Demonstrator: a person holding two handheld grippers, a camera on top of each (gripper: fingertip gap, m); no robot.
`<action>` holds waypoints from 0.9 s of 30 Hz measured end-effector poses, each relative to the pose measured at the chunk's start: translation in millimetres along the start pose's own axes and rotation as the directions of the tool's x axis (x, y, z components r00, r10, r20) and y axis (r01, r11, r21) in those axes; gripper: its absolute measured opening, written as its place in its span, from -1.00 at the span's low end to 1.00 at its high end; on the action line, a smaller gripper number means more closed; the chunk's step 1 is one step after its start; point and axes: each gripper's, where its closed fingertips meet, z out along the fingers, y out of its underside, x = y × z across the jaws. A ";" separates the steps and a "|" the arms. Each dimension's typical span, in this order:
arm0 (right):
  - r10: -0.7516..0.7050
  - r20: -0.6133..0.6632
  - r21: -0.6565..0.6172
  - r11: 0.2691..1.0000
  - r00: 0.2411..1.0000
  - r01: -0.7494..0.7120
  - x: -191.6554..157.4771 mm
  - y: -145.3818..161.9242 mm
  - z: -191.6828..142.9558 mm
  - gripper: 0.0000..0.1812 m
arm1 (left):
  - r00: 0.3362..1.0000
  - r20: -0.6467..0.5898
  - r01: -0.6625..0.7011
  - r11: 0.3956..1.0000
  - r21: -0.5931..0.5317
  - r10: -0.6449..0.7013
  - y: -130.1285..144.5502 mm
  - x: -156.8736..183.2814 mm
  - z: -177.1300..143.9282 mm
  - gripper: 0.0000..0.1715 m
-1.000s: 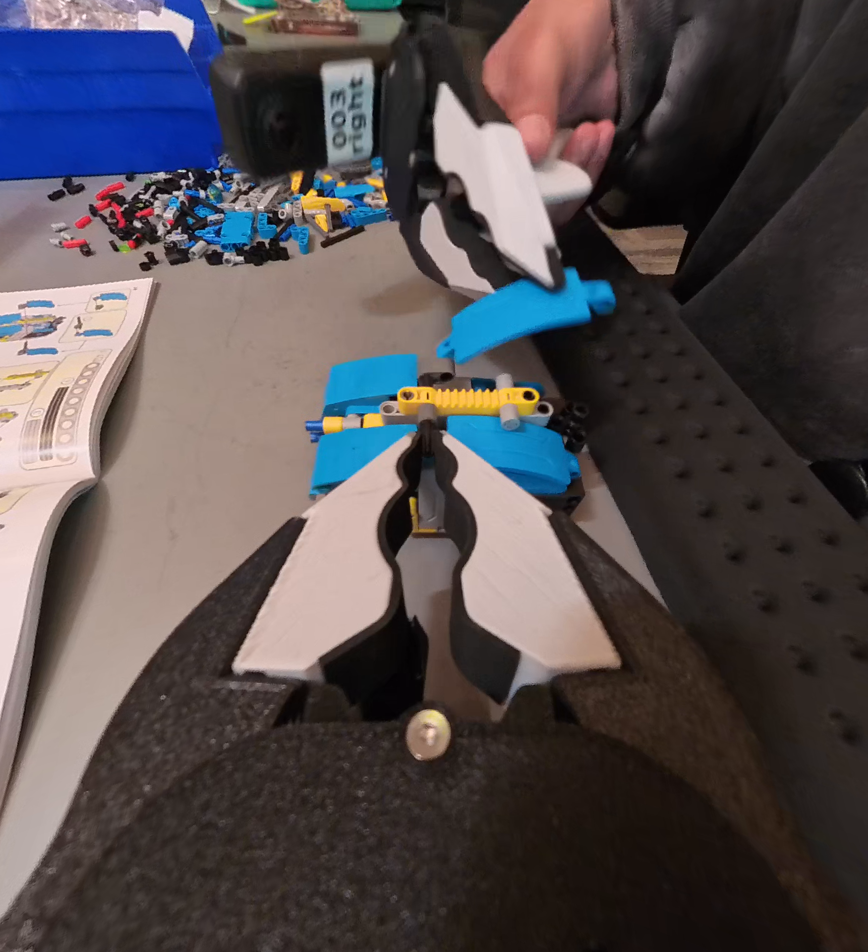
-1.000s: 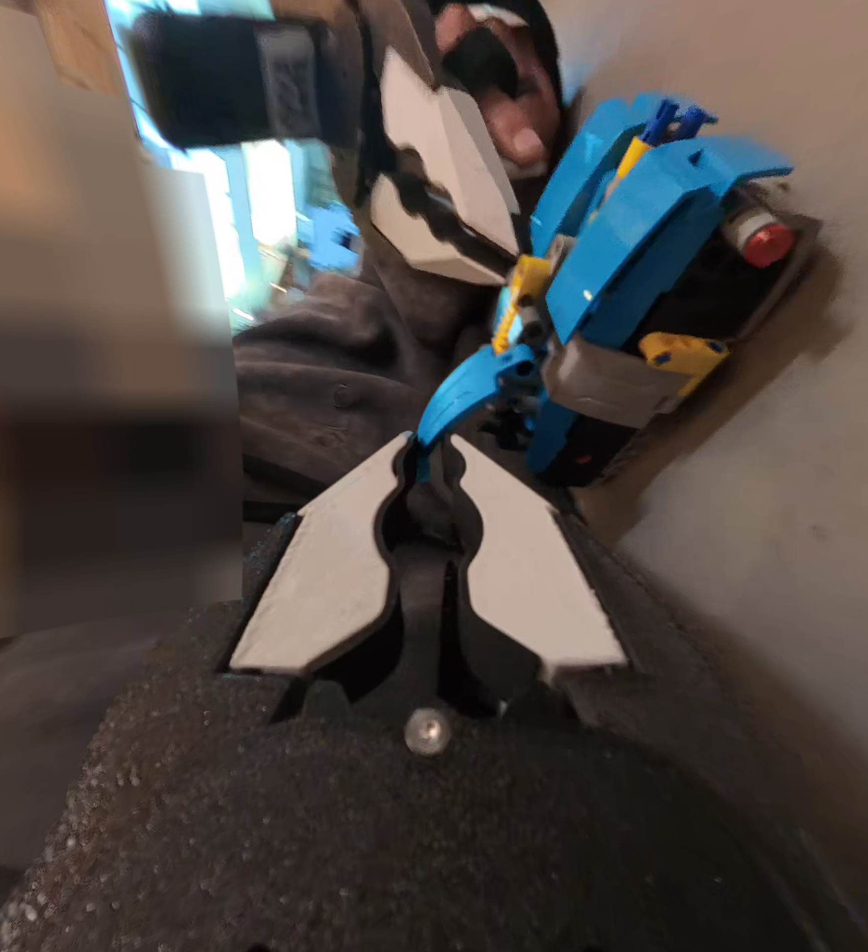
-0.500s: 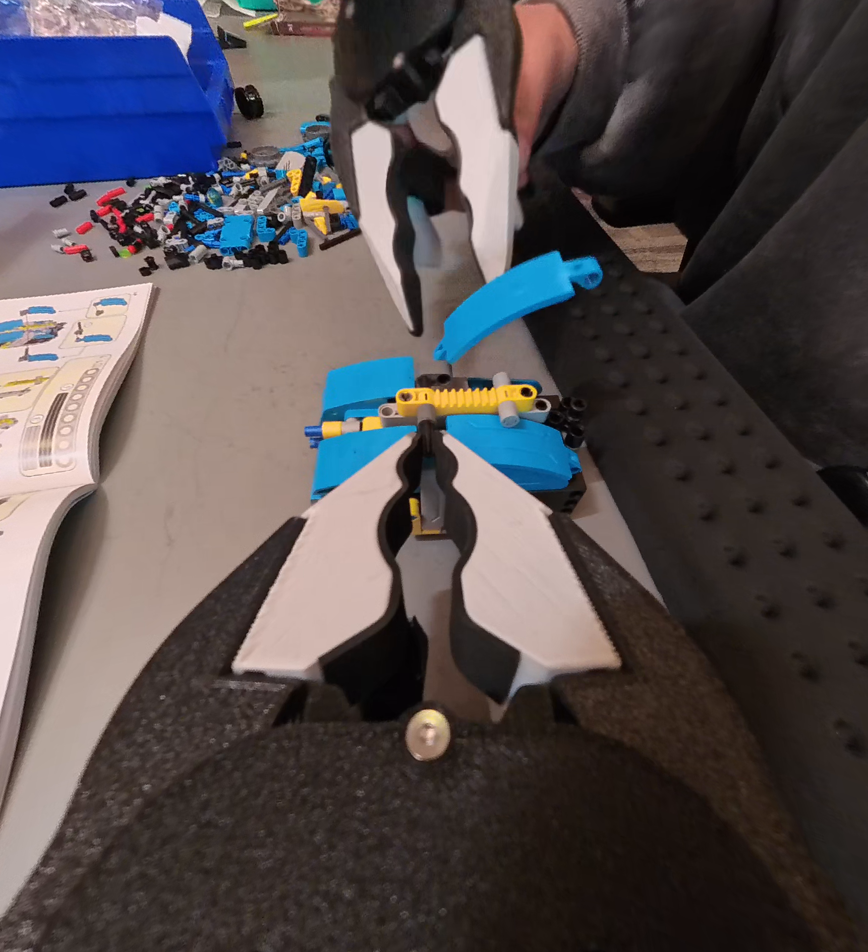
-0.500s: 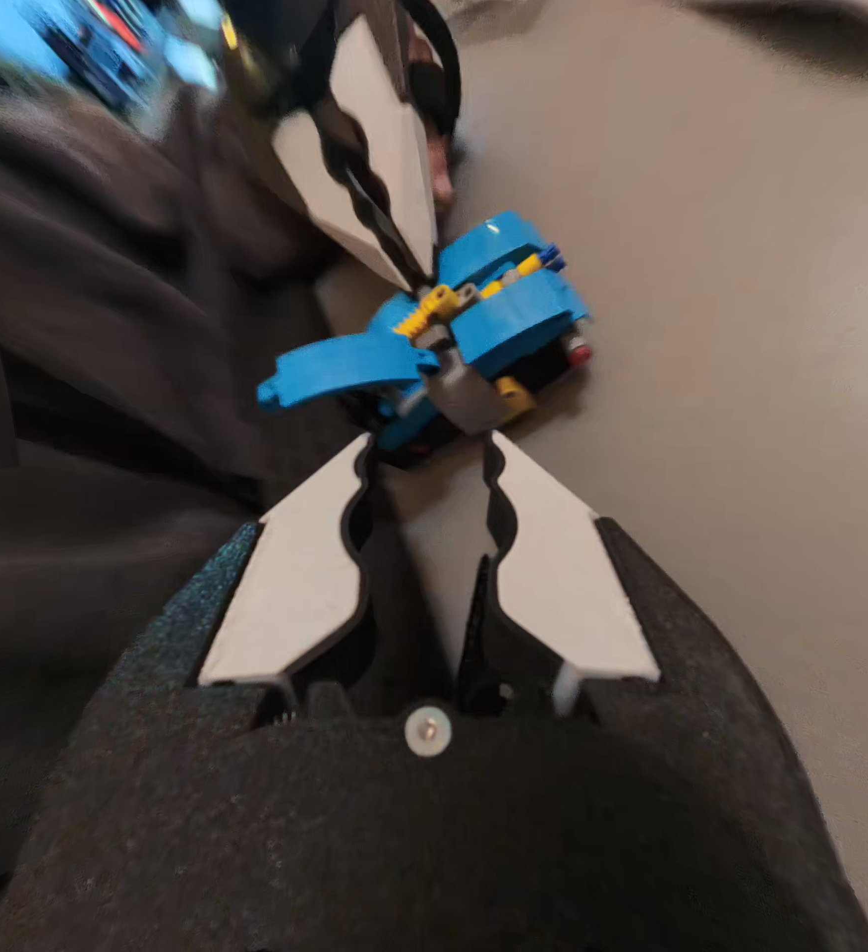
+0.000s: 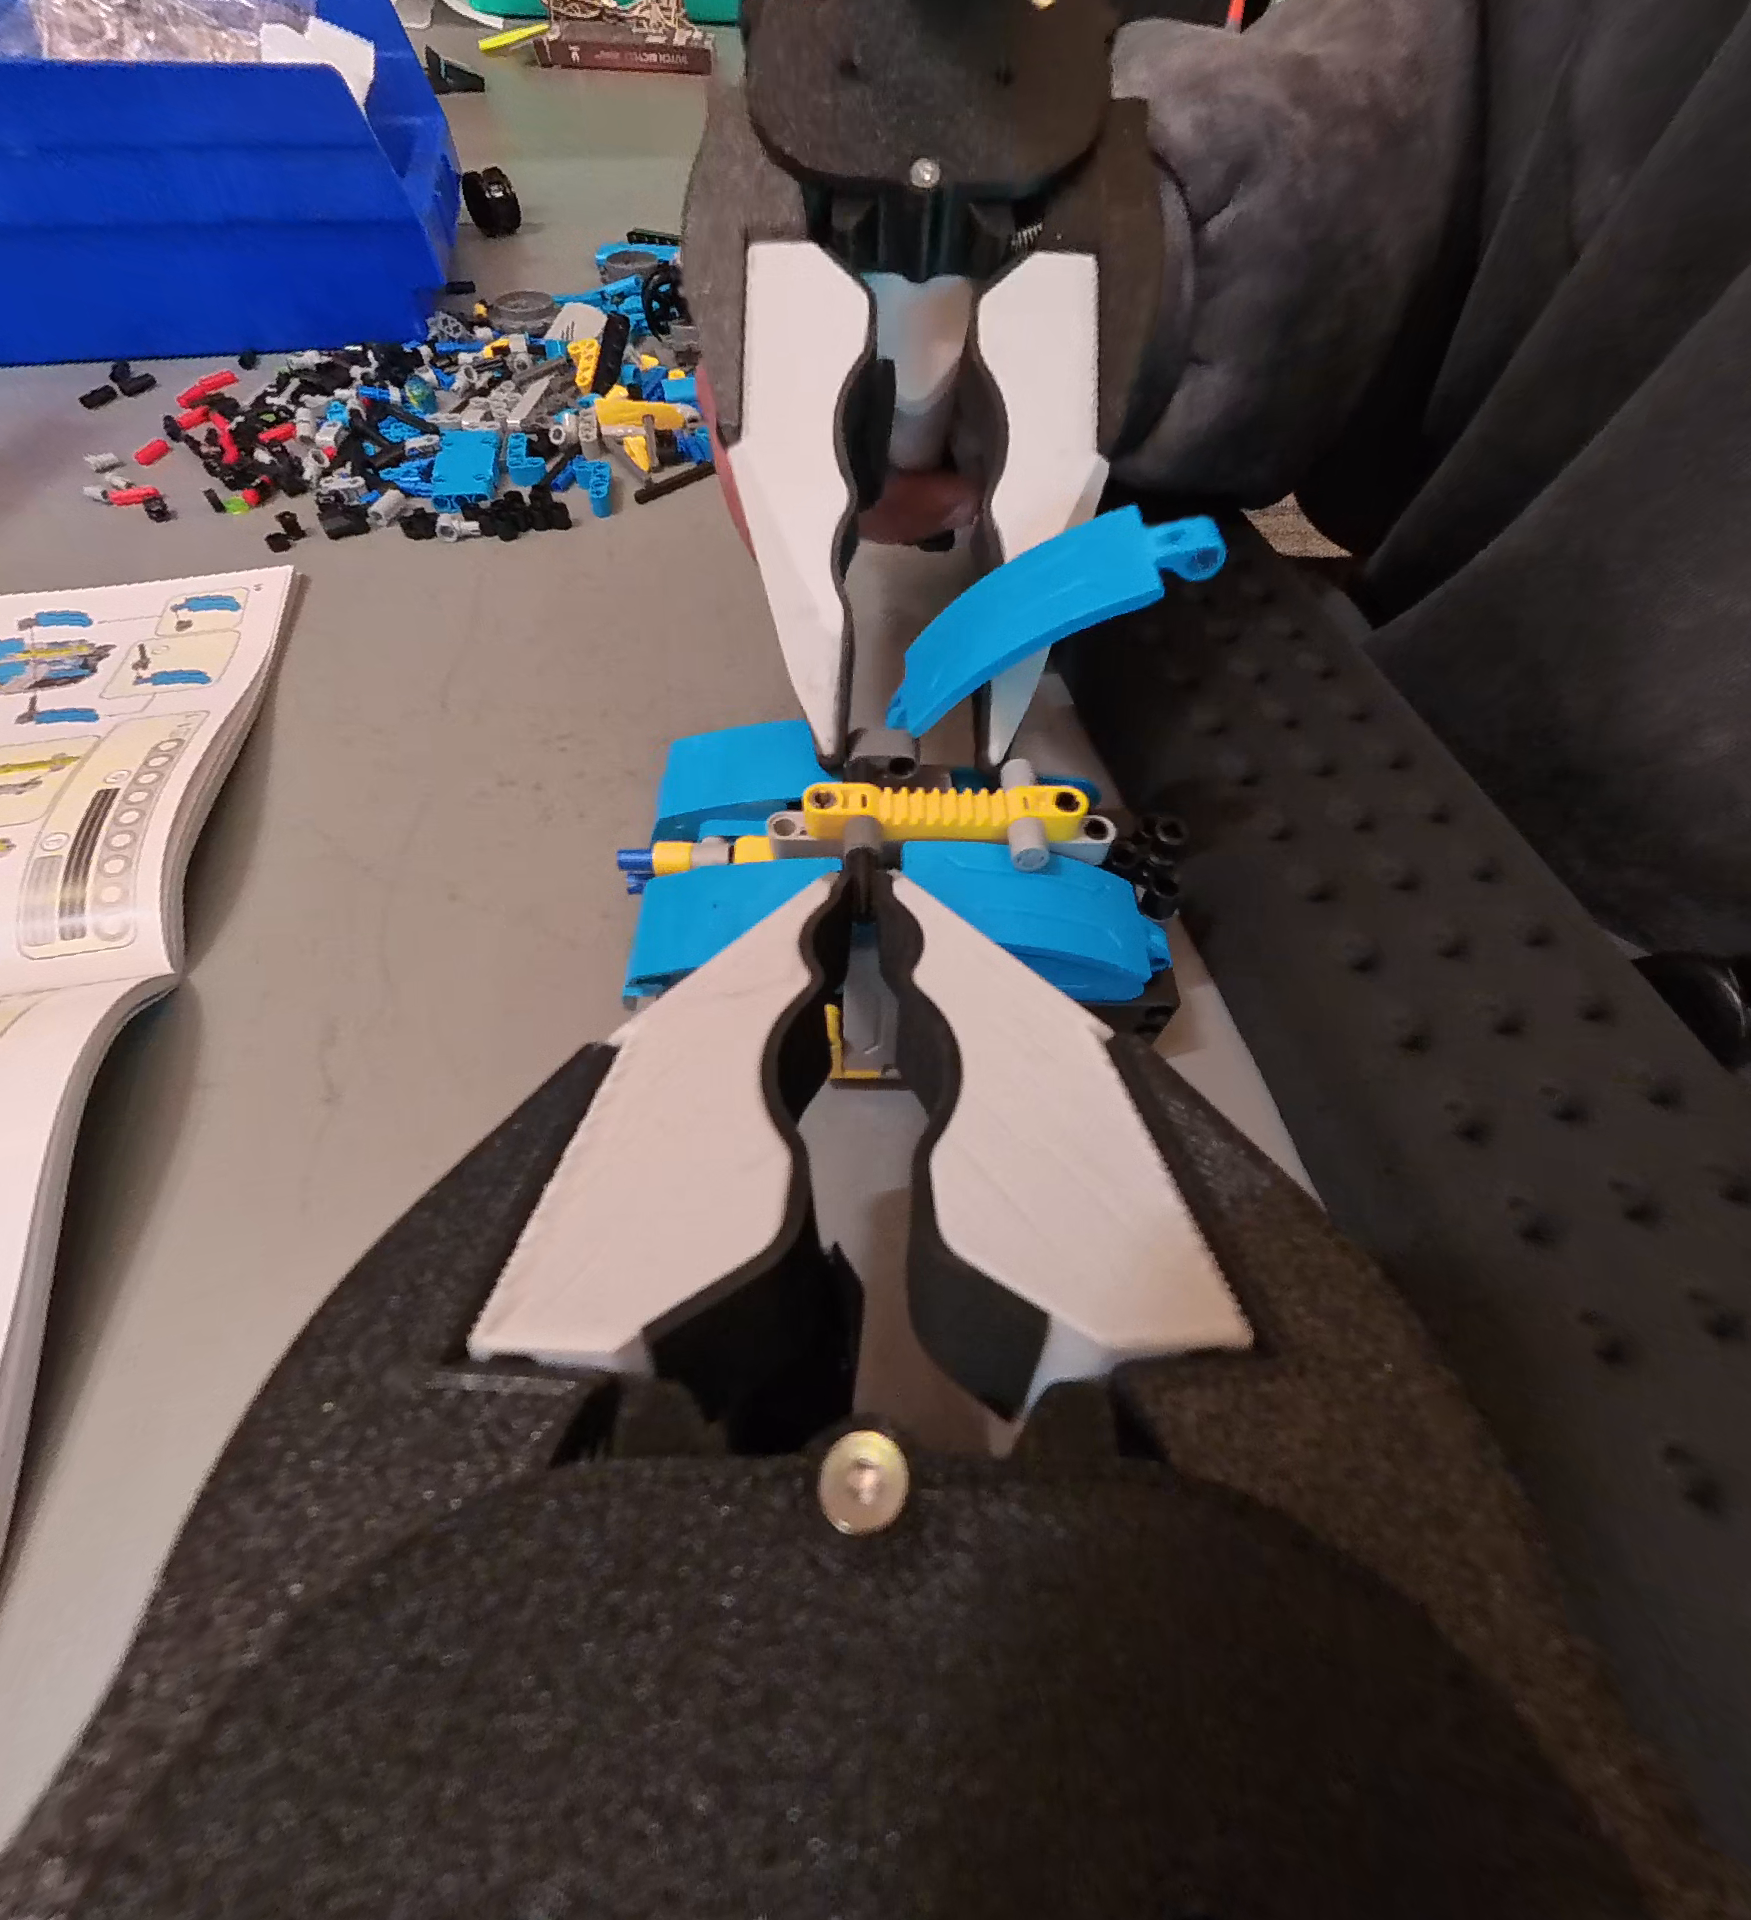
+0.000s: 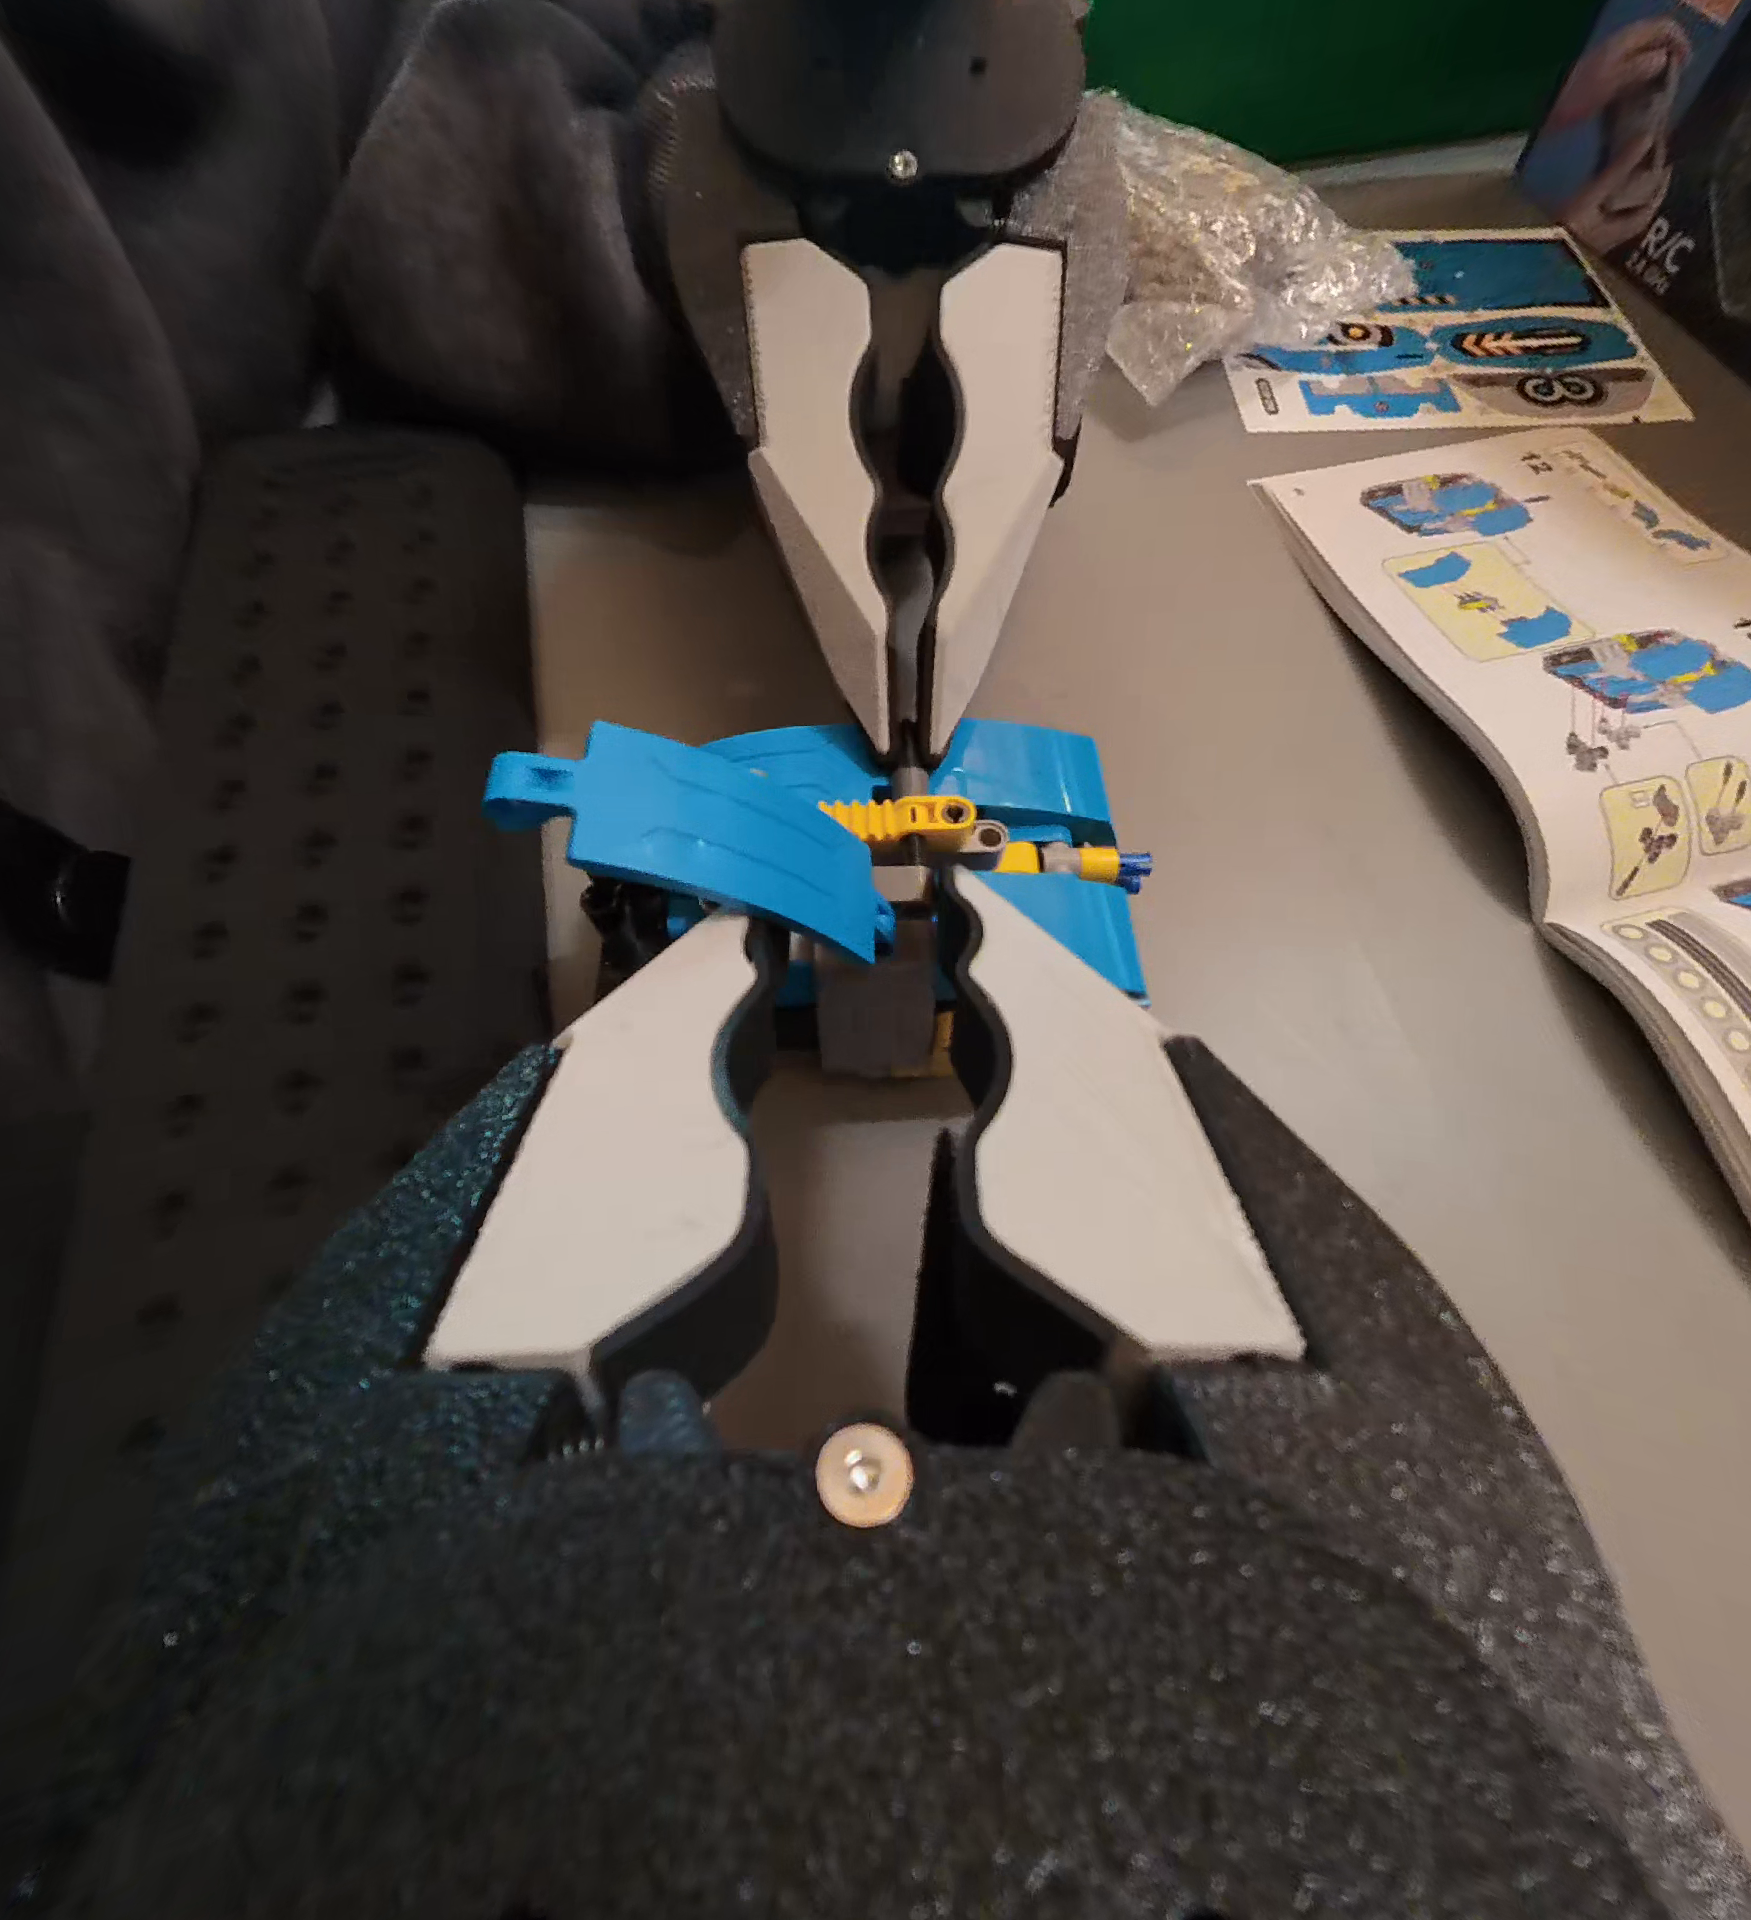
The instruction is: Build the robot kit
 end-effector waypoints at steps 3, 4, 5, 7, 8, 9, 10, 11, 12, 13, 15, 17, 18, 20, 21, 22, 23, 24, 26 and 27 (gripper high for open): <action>0.068 0.075 0.012 0.998 0.995 -0.069 1.3 2.0 -1.9 -0.69 | 1.000 -0.003 0.001 1.000 0.000 -0.001 0.0 0.3 -0.1 -0.95; 0.072 0.085 0.016 0.997 0.994 -0.074 2.4 1.9 -2.4 -0.69 | 1.000 -0.003 0.002 1.000 0.000 -0.002 0.0 0.3 -0.1 -0.95; 0.047 0.073 0.017 0.999 0.996 -0.048 3.8 2.0 -1.8 -0.70 | 1.000 -0.003 0.002 1.000 0.000 -0.002 0.0 0.3 -0.1 -0.95; -0.047 0.025 0.006 0.999 0.999 0.047 5.5 3.4 -0.6 -0.77 | 1.000 -0.006 0.003 1.000 0.000 -0.003 0.0 0.4 -0.2 -0.95; -0.078 0.006 0.002 0.997 0.997 0.078 6.6 4.0 -1.4 -0.79 | 1.000 -0.006 0.003 1.000 0.001 -0.003 0.0 0.4 -0.3 -0.95; -0.088 -0.002 0.005 0.996 0.996 0.088 6.9 4.4 -2.6 -0.79 | 1.000 -0.006 0.003 1.000 0.001 -0.003 0.0 0.5 -0.3 -0.95; -0.087 -0.010 0.007 0.996 0.996 0.087 7.5 5.1 -3.7 -0.79 | 1.000 -0.007 0.004 1.000 0.000 -0.004 0.0 0.5 -0.3 -0.95; -0.087 -0.028 0.015 0.996 0.996 0.088 9.0 4.9 -3.7 -0.77 | 1.000 -0.007 0.004 1.000 0.000 -0.004 0.1 0.5 -0.3 -0.95; -0.086 -0.040 0.035 0.996 0.995 0.087 8.6 2.7 -2.7 -0.77 | 1.000 -0.007 0.005 1.000 0.000 -0.005 0.0 0.4 -0.3 -0.95; -0.088 -0.057 0.052 0.995 0.994 0.091 8.5 0.6 -0.4 -0.77 | 1.000 -0.008 0.006 1.000 0.000 -0.006 0.0 0.5 -0.3 -0.95; -0.090 -0.083 0.058 0.994 0.993 0.095 8.0 0.8 6.8 -0.82 | 1.000 -0.007 0.006 1.000 0.000 -0.006 0.1 0.3 -0.4 -0.95; -0.077 -0.093 0.065 0.994 0.993 0.084 8.9 0.1 7.2 -0.83 | 1.000 -0.002 0.003 1.000 0.000 -0.003 0.1 -0.1 -0.4 -0.95; -0.069 -0.090 0.062 0.995 0.994 0.075 8.9 0.7 6.9 -0.83 | 1.000 0.003 -0.004 1.000 0.000 0.004 0.1 0.0 -0.3 -0.95; -0.079 -0.096 0.053 0.995 0.992 0.084 7.8 2.0 6.1 -0.83 | 1.000 0.006 -0.016 1.000 0.000 0.016 -0.1 0.6 0.3 -0.95; -0.085 -0.097 0.051 0.995 0.992 0.090 7.0 2.3 5.6 -0.84 | 1.000 0.001 -0.017 1.000 0.000 0.017 -0.1 1.3 0.5 -0.95; -0.083 -0.093 0.050 0.995 0.992 0.088 6.0 2.3 5.5 -0.84 | 1.000 -0.005 -0.017 1.000 0.000 0.017 -0.1 2.0 0.5 -0.95; -0.086 -0.090 0.052 0.995 0.992 0.091 5.5 2.4 5.3 -0.84 | 1.000 -0.006 -0.020 1.000 0.000 0.020 0.0 2.4 0.5 -0.95; -0.093 -0.090 0.054 0.994 0.992 0.098 5.5 2.6 5.1 -0.83 | 1.000 -0.004 -0.024 1.000 -0.001 0.024 0.0 2.5 0.6 -0.95; -0.095 -0.087 0.057 0.993 0.992 0.100 5.2 2.7 4.8 -0.84 | 1.000 -0.003 -0.027 1.000 -0.001 0.027 0.0 2.8 0.7 -0.95; -0.099 -0.088 0.056 0.993 0.991 0.104 5.2 3.0 4.7 -0.83 | 1.000 -0.003 -0.029 1.000 -0.001 0.029 0.0 2.9 0.7 -0.95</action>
